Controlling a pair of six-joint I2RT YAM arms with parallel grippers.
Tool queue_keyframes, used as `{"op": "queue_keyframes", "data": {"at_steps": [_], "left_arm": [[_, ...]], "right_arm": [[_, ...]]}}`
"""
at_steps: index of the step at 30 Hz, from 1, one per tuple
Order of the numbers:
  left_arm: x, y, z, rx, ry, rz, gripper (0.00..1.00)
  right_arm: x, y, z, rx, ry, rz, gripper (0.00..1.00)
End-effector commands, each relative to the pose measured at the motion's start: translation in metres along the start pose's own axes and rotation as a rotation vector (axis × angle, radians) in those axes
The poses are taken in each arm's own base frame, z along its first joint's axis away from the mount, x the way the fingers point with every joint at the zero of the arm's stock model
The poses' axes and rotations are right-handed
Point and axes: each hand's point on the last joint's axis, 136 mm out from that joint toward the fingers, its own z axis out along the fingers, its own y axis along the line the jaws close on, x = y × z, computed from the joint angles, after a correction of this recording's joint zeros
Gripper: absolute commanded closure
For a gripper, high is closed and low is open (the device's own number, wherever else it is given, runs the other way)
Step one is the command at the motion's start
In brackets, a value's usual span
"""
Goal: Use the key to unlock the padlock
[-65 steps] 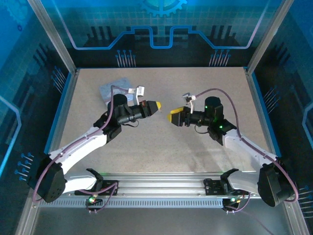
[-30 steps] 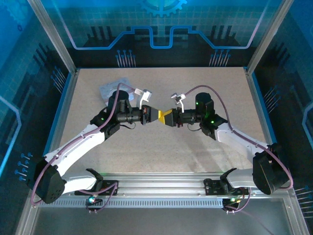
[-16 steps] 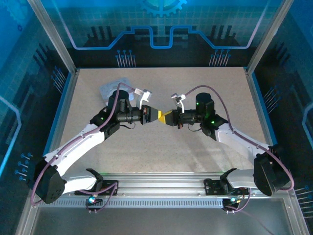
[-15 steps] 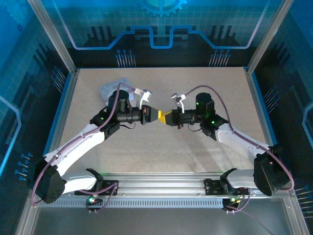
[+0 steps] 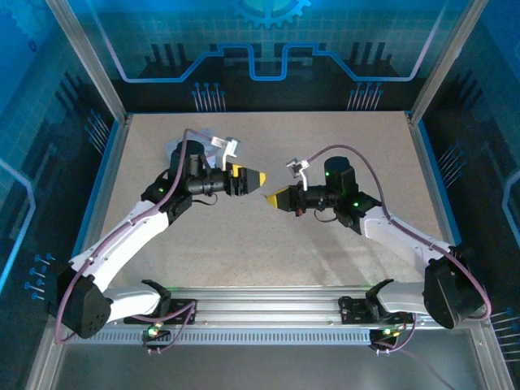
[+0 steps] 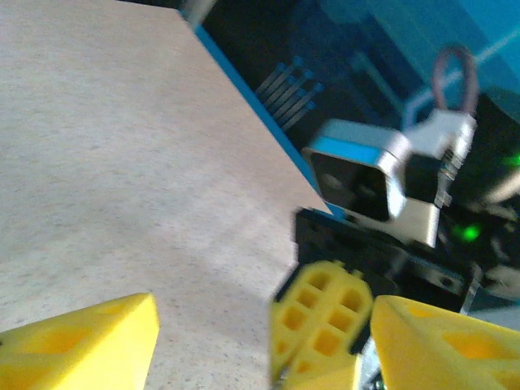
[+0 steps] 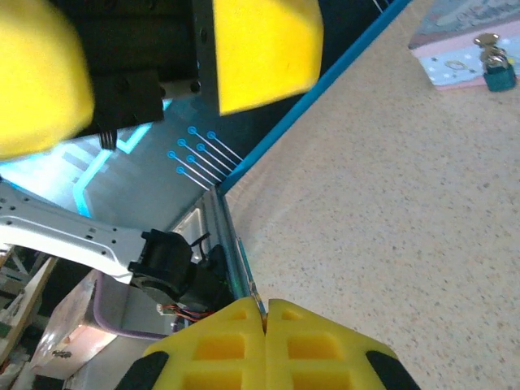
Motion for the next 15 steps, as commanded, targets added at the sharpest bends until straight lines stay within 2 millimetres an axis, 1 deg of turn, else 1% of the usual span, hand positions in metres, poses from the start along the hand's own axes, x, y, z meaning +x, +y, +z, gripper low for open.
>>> {"op": "queue_keyframes", "data": {"at_steps": [1,6,9,11,15], "left_arm": [[-0.019,0.038,-0.012,-0.18,-0.057,-0.032,0.23],[-0.038,0.097,-0.025,-0.387,-0.114,-0.083,0.15],[-0.046,0.134,-0.03,-0.532,-0.105,-0.086,0.06],[-0.049,0.158,-0.031,-0.618,-0.087,-0.095,0.04],[-0.059,0.195,-0.026,-0.705,-0.046,-0.092,0.02]], "right_arm": [[0.012,-0.013,-0.007,0.083,0.014,0.013,1.0],[0.02,-0.027,-0.013,0.18,0.031,0.03,1.0],[0.024,-0.034,-0.015,0.211,0.035,0.051,1.0],[0.026,-0.038,-0.017,0.221,0.032,0.071,1.0],[0.029,-0.043,-0.02,0.241,0.033,0.093,1.0]]}}
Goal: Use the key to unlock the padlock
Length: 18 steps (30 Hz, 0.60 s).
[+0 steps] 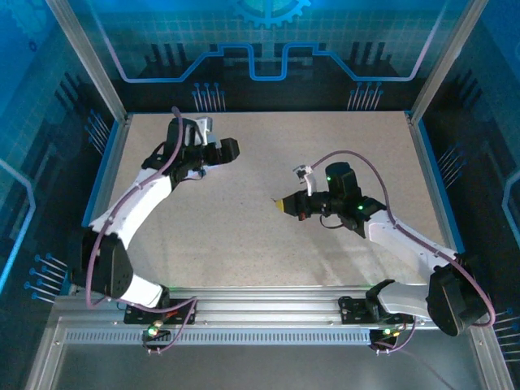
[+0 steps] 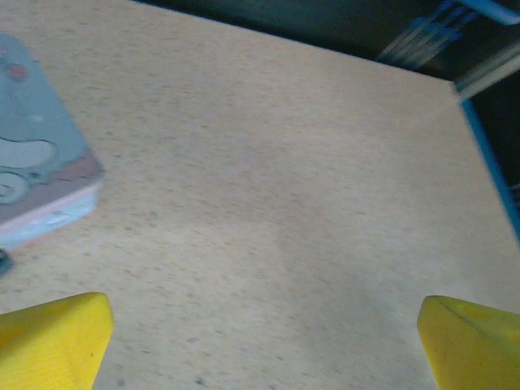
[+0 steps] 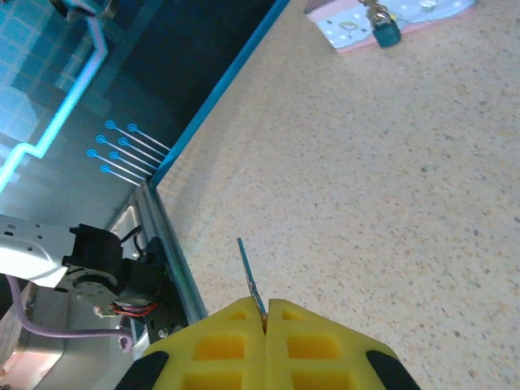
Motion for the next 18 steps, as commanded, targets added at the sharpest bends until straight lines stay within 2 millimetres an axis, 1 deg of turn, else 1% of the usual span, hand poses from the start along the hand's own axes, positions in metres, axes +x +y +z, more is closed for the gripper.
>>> {"op": "queue_keyframes", "data": {"at_steps": [1,5,6,9,14,18], "left_arm": [[-0.014,0.03,0.013,-0.135,0.012,0.051,0.02],[-0.02,0.044,0.044,-0.175,0.049,0.072,0.02],[-0.017,0.048,0.054,-0.18,0.071,0.068,0.02],[-0.019,0.054,0.074,-0.188,0.1,0.073,0.02],[-0.023,0.064,0.1,-0.221,0.118,0.098,0.02],[-0.022,0.074,0.117,-0.252,0.152,0.112,0.02]], "right_arm": [[0.006,-0.009,-0.005,0.04,0.006,0.027,1.0],[0.008,-0.013,-0.006,0.058,0.007,0.04,1.0],[0.008,-0.015,-0.007,0.063,0.007,0.046,1.0],[0.009,-0.017,-0.007,0.07,0.01,0.053,1.0],[0.013,-0.021,-0.006,0.078,0.018,0.062,1.0],[0.015,-0.024,-0.006,0.085,0.019,0.067,1.0]]}}
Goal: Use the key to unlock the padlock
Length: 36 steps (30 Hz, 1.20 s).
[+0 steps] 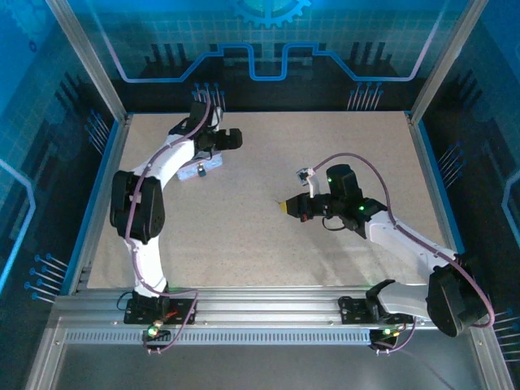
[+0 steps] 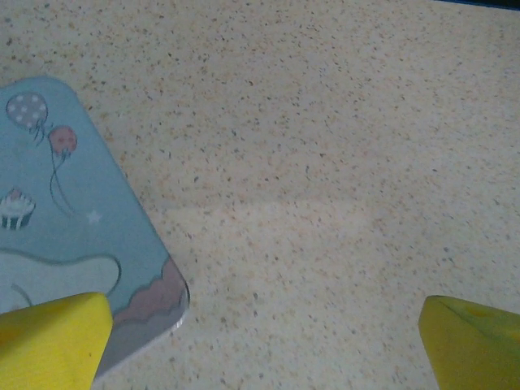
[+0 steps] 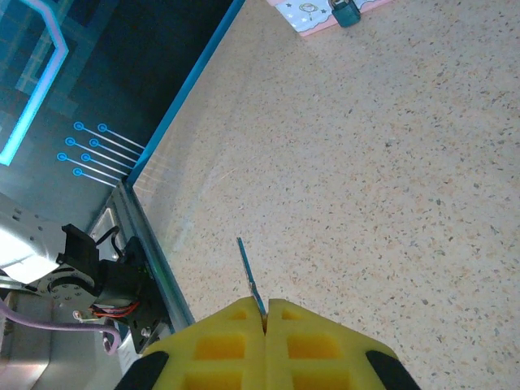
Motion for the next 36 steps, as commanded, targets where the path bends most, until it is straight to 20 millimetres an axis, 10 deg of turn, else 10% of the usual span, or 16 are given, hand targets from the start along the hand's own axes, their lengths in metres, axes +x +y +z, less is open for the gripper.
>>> {"op": "queue_keyframes", "data": {"at_steps": [1,22,36], "left_arm": [[-0.001,0.01,0.009,-0.045,0.031,0.034,0.02],[0.06,0.018,0.045,-0.039,0.201,0.034,0.09],[0.119,-0.041,0.019,0.017,0.221,0.108,0.11]], "right_arm": [[0.006,-0.009,-0.003,0.026,0.003,0.026,1.0],[0.008,-0.019,-0.023,0.075,-0.017,0.042,1.0],[0.01,-0.029,-0.039,0.116,-0.044,0.07,1.0]]}}
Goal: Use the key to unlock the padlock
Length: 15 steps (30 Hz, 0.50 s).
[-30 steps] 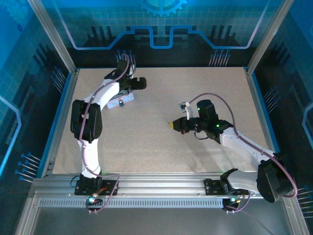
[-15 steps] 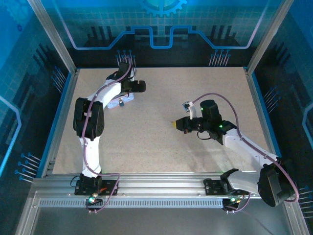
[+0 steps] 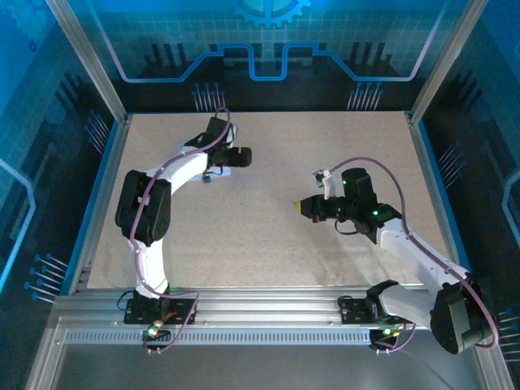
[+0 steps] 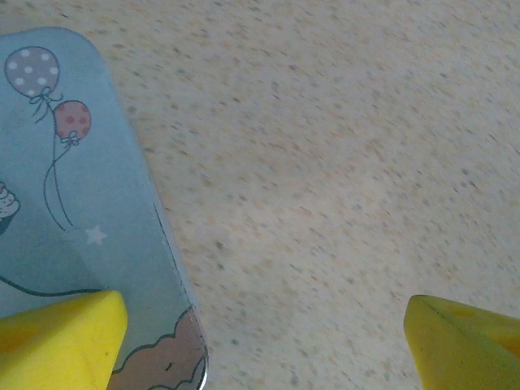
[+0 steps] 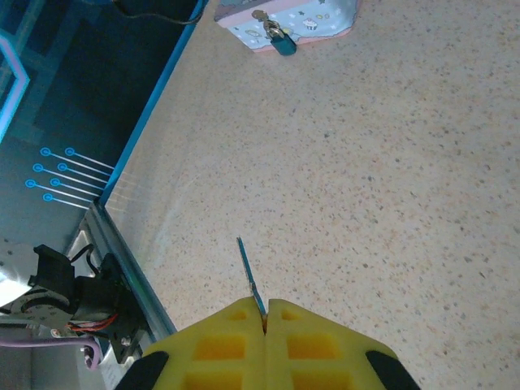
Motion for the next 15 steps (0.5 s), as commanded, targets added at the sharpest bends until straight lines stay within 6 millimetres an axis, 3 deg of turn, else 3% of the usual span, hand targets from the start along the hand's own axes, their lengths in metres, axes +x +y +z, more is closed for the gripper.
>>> {"op": "queue_keyframes", "data": {"at_steps": [1,12,15], "left_arm": [[0.056,-0.024,0.002,0.03,0.147,-0.009,0.11],[0.113,-0.101,-0.018,0.126,0.204,0.071,0.11],[0.12,-0.121,-0.022,0.153,0.218,0.078,0.11]], "right_arm": [[0.003,-0.005,-0.007,0.019,-0.002,0.002,1.0],[0.006,-0.028,-0.029,0.088,-0.041,0.071,1.0],[0.007,-0.035,-0.035,0.105,-0.052,0.093,1.0]]}}
